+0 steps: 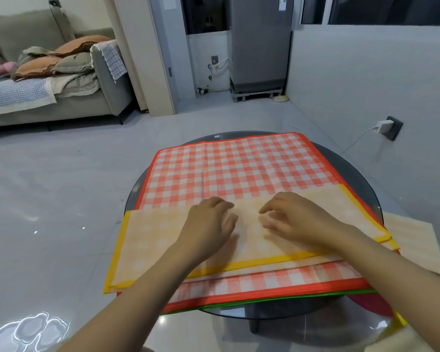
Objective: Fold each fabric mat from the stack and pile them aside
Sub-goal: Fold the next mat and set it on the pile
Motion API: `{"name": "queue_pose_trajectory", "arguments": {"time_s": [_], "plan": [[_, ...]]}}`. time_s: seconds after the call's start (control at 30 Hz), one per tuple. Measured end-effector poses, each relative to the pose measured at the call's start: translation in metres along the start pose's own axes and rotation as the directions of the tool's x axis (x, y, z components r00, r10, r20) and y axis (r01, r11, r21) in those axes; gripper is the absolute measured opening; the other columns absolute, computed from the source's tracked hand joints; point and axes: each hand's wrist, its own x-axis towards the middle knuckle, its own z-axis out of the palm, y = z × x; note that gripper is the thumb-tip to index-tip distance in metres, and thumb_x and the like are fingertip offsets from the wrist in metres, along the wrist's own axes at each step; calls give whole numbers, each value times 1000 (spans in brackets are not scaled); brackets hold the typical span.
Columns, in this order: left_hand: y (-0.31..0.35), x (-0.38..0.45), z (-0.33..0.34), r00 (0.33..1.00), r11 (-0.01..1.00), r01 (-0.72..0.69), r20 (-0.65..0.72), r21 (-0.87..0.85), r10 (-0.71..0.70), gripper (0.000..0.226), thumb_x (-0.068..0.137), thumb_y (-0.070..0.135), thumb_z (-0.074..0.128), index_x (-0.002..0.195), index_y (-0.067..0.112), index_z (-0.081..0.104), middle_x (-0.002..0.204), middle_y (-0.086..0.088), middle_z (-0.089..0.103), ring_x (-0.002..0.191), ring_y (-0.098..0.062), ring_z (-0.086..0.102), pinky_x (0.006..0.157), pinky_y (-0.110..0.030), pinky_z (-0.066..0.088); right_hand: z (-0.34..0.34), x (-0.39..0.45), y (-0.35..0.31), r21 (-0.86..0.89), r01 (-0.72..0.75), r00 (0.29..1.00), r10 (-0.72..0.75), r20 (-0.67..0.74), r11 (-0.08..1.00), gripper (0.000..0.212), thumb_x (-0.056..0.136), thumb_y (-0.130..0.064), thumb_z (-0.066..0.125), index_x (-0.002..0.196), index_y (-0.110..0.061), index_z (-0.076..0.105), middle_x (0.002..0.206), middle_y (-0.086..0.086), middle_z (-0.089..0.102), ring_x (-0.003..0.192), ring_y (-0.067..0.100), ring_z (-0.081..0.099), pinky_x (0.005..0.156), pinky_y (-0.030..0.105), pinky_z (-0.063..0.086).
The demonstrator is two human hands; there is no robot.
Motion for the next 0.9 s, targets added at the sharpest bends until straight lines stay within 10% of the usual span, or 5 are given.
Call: {"name": "queue_pose_trajectory", "arguments": {"time_s": [0.2, 0.9], "plan": [[7, 21, 35, 966, 988, 70, 238, 139, -102, 58, 100, 43, 11, 151, 23, -5, 159, -2, -12, 145, -21, -15, 117, -50, -9, 28, 32, 0, -90, -12, 1000, 13, 7, 996, 52, 99, -44, 31, 148, -31, 19, 156, -9, 16, 144, 11, 13, 115, 29, 10], [-2, 23, 51, 978, 971, 51, 184, 234, -96, 58, 96, 52, 3, 148, 33, -13, 156, 7, -19, 144, -17, -20, 117, -50, -10, 17, 7, 108, -200, -312, 950, 312, -34, 929, 61, 97, -51, 8, 150, -24, -5, 157, -8, -8, 144, 7, -10, 117, 30, -7]]}}
